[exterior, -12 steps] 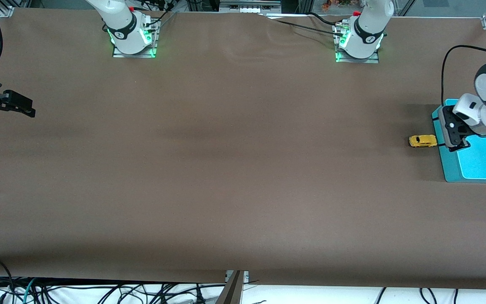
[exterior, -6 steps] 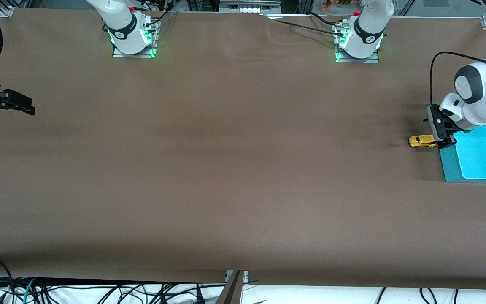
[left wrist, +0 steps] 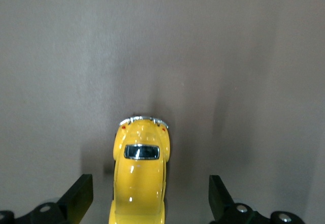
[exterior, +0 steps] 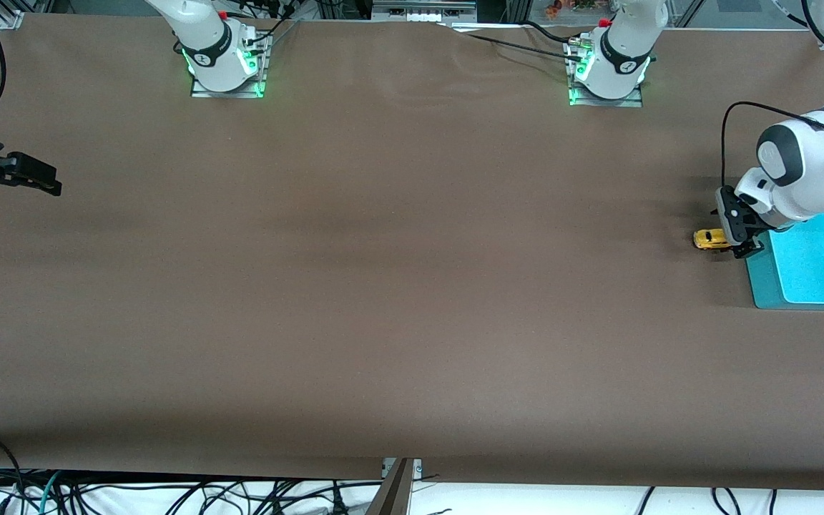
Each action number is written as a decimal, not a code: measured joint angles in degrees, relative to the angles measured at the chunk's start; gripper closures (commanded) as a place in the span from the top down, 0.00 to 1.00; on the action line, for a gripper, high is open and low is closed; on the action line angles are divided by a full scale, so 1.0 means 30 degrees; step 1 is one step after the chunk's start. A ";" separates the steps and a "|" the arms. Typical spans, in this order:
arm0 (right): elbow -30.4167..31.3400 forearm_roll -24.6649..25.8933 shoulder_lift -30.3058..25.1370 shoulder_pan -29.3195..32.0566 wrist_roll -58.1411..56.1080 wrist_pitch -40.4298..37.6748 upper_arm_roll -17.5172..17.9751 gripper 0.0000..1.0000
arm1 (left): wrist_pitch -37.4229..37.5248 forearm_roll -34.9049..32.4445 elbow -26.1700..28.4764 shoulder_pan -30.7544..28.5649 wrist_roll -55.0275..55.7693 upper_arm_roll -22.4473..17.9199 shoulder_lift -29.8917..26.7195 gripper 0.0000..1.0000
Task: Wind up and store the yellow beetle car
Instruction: 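Lower the left gripper and close it on the yellow car, then lift the car with the left gripper into the teal box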
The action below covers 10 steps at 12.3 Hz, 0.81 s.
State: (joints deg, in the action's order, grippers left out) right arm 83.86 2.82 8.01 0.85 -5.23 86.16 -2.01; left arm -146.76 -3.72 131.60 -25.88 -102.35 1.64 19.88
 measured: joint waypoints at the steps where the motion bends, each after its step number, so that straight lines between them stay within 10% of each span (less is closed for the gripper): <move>1: 0.0000 0.0000 0.0014 0.0010 0.0000 0.0003 -0.0002 1.00 | -0.0148 0.0000 -0.0001 -0.0123 -0.0164 0.0002 0.0207 0.39; 4: 0.0000 0.0000 0.0085 0.0028 0.0000 0.0029 -0.0006 1.00 | -0.0329 0.0000 -0.0027 -0.0184 -0.0377 0.0095 0.0501 0.07; 10: 0.0000 0.0000 0.0105 0.0024 0.0000 0.0037 -0.0004 1.00 | 0.5496 0.0396 -0.2219 -0.0166 -0.0762 0.1789 -0.0857 0.08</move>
State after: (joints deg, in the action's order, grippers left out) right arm 83.86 2.82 8.33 0.92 -5.23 86.27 -2.02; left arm -130.28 -2.53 124.94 -26.38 -104.64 7.01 17.31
